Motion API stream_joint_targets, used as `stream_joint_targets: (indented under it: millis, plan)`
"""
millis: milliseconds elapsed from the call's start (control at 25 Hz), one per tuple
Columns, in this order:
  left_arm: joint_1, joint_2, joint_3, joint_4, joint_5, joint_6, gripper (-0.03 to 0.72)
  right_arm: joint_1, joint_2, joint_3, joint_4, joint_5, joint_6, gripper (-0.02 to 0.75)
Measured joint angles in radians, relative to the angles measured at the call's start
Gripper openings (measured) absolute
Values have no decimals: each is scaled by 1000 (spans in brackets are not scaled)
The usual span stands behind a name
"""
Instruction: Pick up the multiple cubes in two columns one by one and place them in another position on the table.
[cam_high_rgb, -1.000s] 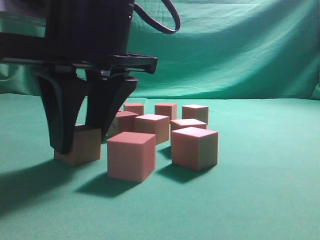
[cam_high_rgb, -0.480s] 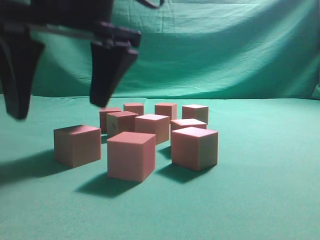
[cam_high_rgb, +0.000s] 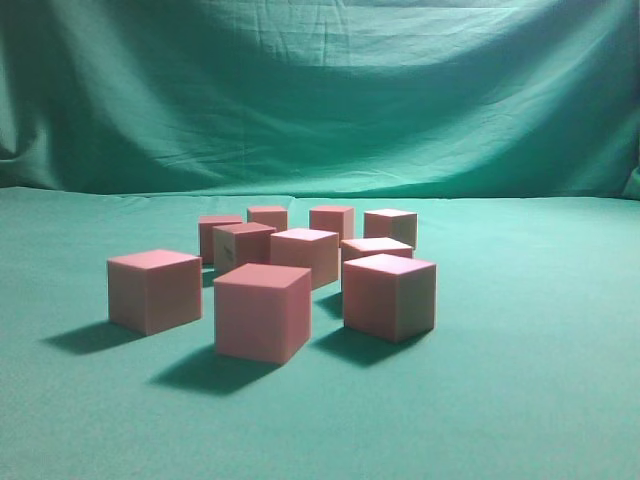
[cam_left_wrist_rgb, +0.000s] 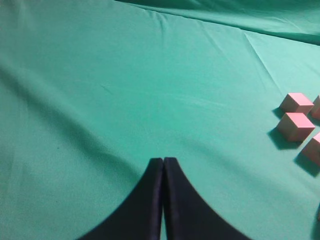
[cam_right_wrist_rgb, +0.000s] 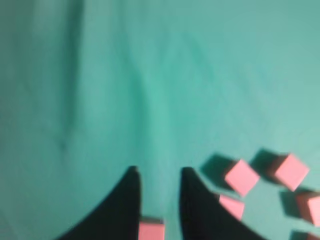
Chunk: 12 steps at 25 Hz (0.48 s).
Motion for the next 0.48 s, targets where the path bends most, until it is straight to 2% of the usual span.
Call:
stream_joint_targets:
  millis: [80,200,480]
  plan:
    - [0,0,0,0,0,0,0,0,-6,-82,4,7,24,88]
    - [0,0,0,0,0,0,0,0,-39,-165,11,19,32,0]
    - [0,0,0,0,0,0,0,0,-241,-192,-8,38,34,0]
